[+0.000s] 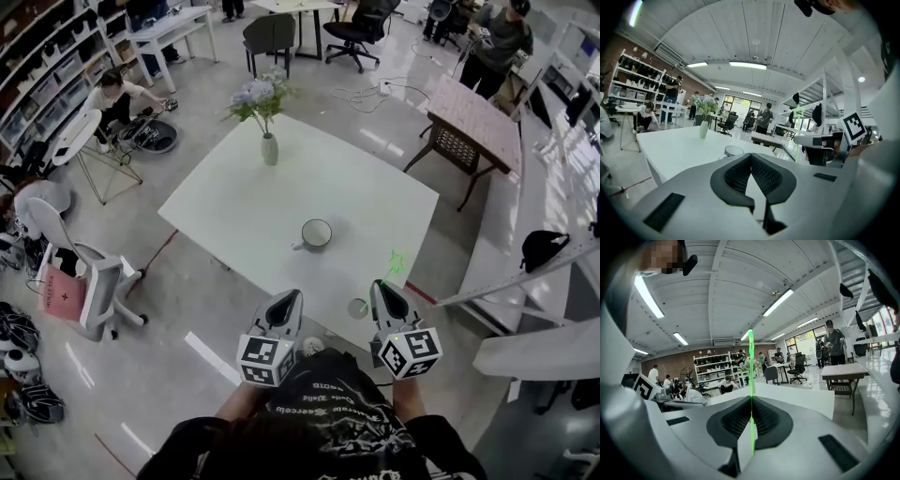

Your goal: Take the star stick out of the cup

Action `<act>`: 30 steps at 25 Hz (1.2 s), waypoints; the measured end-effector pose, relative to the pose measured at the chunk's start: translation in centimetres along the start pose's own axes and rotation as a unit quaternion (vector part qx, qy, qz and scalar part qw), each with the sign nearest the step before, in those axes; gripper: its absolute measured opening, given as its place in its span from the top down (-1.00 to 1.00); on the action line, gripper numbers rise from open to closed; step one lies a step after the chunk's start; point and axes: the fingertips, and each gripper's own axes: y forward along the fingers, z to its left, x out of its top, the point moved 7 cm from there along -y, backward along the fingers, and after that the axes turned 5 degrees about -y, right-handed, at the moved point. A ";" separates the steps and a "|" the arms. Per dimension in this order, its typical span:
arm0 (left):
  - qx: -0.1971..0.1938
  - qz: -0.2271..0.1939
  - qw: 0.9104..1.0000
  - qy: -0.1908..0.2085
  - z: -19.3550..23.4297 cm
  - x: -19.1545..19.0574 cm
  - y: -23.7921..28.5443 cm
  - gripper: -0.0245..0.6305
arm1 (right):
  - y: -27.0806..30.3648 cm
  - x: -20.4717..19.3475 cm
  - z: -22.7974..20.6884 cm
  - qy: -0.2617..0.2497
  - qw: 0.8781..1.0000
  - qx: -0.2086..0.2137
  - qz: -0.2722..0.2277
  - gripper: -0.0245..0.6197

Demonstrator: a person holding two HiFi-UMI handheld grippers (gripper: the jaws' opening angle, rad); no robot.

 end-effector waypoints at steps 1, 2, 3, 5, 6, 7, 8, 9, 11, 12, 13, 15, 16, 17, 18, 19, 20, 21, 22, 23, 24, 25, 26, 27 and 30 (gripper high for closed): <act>0.000 0.000 1.000 0.000 -0.1 0.1 0.1 0.86 | -0.1 -0.3 0.0 0.000 1.000 -0.002 0.006 0.89; 0.000 0.000 1.000 -0.001 -0.2 0.1 0.2 0.86 | -0.3 -0.7 0.0 0.003 1.000 -0.003 0.010 0.89; 0.001 0.001 1.000 -0.001 -0.3 0.0 0.2 0.86 | -0.6 -1.0 0.1 0.008 1.000 -0.004 0.012 0.89; 0.002 0.002 1.000 -0.001 -0.4 -0.1 0.3 0.86 | -0.9 -1.6 0.3 0.017 1.000 -0.010 0.014 0.88; 0.001 0.002 1.000 0.000 -0.4 -0.1 0.4 0.86 | -1.0 -1.8 0.4 0.019 1.000 -0.013 0.014 0.89; 0.000 0.002 1.000 0.002 -0.5 -0.1 0.6 0.86 | -1.0 -2.0 0.4 0.020 1.000 -0.016 0.014 0.89; 0.000 0.002 1.000 0.005 -0.5 0.0 0.8 0.86 | -1.0 -2.2 0.5 0.019 1.000 -0.017 0.013 0.89; -0.001 0.002 1.000 0.009 -0.6 0.0 0.9 0.86 | -0.9 -2.3 0.5 0.019 1.000 -0.018 0.013 0.88; -0.002 0.001 1.000 0.014 -0.8 0.1 1.2 0.86 | -0.8 -2.5 0.4 0.019 1.000 -0.017 0.014 0.89; -0.002 0.000 1.000 0.015 -0.9 0.2 1.3 0.86 | -0.8 -2.6 0.3 0.018 1.000 -0.016 0.015 0.88; -0.002 -0.001 1.000 0.016 -1.0 0.2 1.4 0.86 | -0.8 -2.7 0.2 0.017 1.000 -0.017 0.017 0.89; -0.001 -0.003 1.000 0.019 -1.2 0.3 1.5 0.86 | -0.7 -2.8 -0.1 0.013 1.000 -0.018 0.018 0.89; 0.000 -0.004 1.000 0.021 -1.2 0.3 1.6 0.86 | -0.7 -2.8 -0.3 0.011 1.000 -0.019 0.017 0.89; 0.002 -0.004 1.000 0.023 -1.3 0.3 1.7 0.86 | -0.7 -2.8 -0.5 0.009 1.000 -0.020 0.017 0.89; 0.003 -0.004 1.000 0.024 -1.2 0.3 1.7 0.86 | -0.7 -2.8 -0.6 0.007 1.000 -0.020 0.017 0.89; 0.006 -0.005 1.000 0.025 -1.2 0.3 1.7 0.86 | -0.6 -2.8 -0.7 0.006 1.000 -0.019 0.016 0.89; 0.008 -0.005 1.000 0.024 -1.1 0.3 1.6 0.86 | -0.5 -2.7 -0.6 0.004 1.000 -0.018 0.016 0.89; 0.009 -0.006 1.000 0.024 -1.0 0.3 1.6 0.86 | -0.4 -2.7 -0.6 0.002 1.000 -0.016 0.016 0.89; 0.010 -0.006 1.000 0.025 -1.0 0.4 1.5 0.86 | -0.3 -2.6 -0.5 0.000 1.000 -0.014 0.016 0.89; 0.011 -0.006 1.000 0.025 -0.9 0.4 1.5 0.86 | -0.2 -2.6 -0.5 -0.001 1.000 -0.013 0.017 0.89; 0.011 -0.006 1.000 0.026 -0.9 0.5 1.5 0.86 | -0.1 -2.6 -0.4 -0.002 1.000 -0.013 0.017 0.89; 0.010 -0.005 1.000 0.028 -0.9 0.5 1.5 0.86 | 0.0 -2.6 -0.3 -0.002 1.000 -0.011 0.018 0.89; 0.010 -0.004 1.000 0.029 -0.8 0.5 1.5 0.86 | 0.2 -2.5 -0.2 -0.003 1.000 -0.010 0.018 0.89; 0.009 -0.004 0.999 0.031 -0.7 0.6 1.5 0.86 | 0.4 -2.5 -0.1 -0.005 1.000 -0.008 0.019 0.89; 0.010 -0.003 0.999 0.033 -0.8 0.6 1.4 0.86 | 0.7 -2.5 0.0 -0.008 1.000 -0.004 0.021 0.89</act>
